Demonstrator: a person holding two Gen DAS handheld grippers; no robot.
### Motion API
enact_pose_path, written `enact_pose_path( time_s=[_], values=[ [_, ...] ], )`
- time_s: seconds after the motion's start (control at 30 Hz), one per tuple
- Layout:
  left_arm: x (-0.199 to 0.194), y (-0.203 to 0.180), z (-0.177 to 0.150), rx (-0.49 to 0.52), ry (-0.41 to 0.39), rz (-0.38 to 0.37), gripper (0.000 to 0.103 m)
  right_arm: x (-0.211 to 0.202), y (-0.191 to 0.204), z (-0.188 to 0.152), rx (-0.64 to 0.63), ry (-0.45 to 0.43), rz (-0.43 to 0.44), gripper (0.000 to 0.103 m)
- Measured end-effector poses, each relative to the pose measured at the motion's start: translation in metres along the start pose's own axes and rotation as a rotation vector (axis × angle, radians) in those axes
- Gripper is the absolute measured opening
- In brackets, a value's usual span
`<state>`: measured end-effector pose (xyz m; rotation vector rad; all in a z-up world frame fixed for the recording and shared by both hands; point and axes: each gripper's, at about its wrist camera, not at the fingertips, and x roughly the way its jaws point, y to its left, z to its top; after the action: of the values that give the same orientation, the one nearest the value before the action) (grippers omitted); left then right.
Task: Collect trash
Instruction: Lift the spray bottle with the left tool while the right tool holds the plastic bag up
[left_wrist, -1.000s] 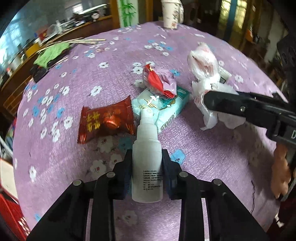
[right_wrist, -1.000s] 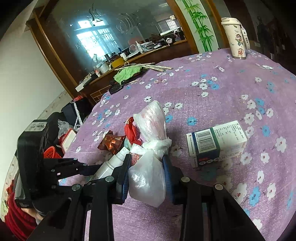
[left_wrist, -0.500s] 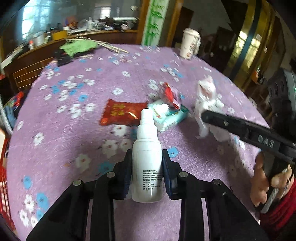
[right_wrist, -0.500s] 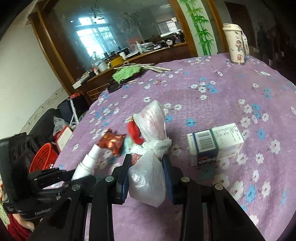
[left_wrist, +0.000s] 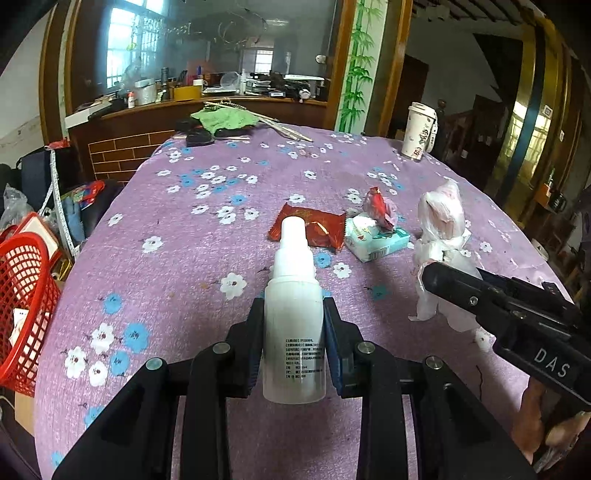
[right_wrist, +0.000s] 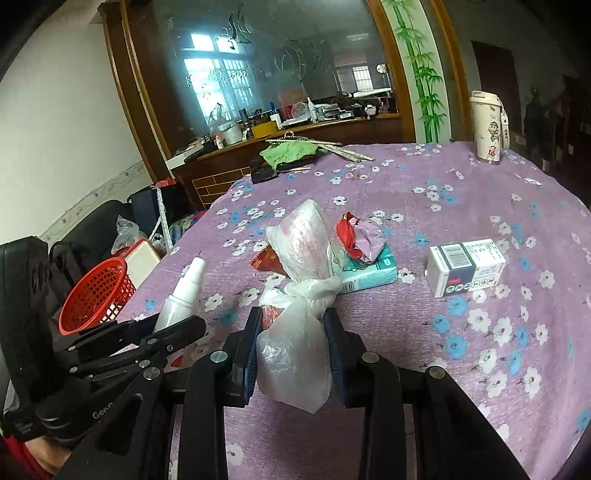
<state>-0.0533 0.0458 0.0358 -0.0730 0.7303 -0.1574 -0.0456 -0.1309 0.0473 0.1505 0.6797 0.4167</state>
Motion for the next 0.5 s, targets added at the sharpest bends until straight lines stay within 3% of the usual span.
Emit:
enact_pose_path(
  time_s=[0.5],
  values=[
    [-0.0003,0.0053,-0.0022,-0.034,-0.005,-0.005,0.029,0.0038,-0.0018,-0.0016,0.011,-0.018,-0.015,0.035]
  ],
)
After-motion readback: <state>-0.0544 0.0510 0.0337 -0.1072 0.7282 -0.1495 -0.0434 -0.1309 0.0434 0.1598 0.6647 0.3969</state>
